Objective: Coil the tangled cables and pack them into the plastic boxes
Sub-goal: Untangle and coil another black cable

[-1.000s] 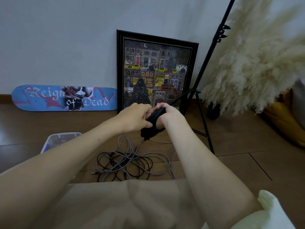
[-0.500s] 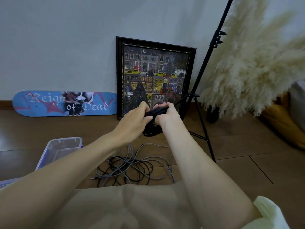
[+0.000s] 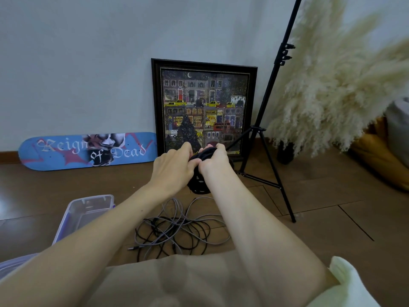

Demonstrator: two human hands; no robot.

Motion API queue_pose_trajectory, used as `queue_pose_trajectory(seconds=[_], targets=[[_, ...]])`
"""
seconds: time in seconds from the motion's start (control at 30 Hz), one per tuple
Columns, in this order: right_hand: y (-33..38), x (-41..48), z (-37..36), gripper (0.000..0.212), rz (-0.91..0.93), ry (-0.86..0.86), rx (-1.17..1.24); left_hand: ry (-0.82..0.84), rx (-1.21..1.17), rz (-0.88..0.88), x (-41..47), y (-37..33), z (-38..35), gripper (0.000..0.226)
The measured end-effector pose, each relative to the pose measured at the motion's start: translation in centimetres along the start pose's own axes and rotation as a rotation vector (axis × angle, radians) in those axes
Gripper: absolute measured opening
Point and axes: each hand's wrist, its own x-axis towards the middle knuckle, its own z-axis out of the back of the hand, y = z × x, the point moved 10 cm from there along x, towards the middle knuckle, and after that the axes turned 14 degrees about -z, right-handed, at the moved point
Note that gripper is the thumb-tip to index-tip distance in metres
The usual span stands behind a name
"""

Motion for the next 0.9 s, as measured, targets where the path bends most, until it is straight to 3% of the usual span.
queue_pose_trajectory(seconds=[0.37,0.6,0.9], targets=[[-0.1,-2.2,-0.4,0.039,0.237,-0.112,-0.183,0.072,-0.034,0.084,-0.2,1.7,0.3,0.022],[0.7,-4.2,-3.0,0.046,0.535,-0.044,-0.389,0.122,-0.181,0.058,-1.3,1.1,0.5,0.013],[0.2,-4.3,-3.2,0.041,0.548,-0.050,-0.413,0.119,-0.389,-0.004,-2.3,0.6,0.9,0.013]])
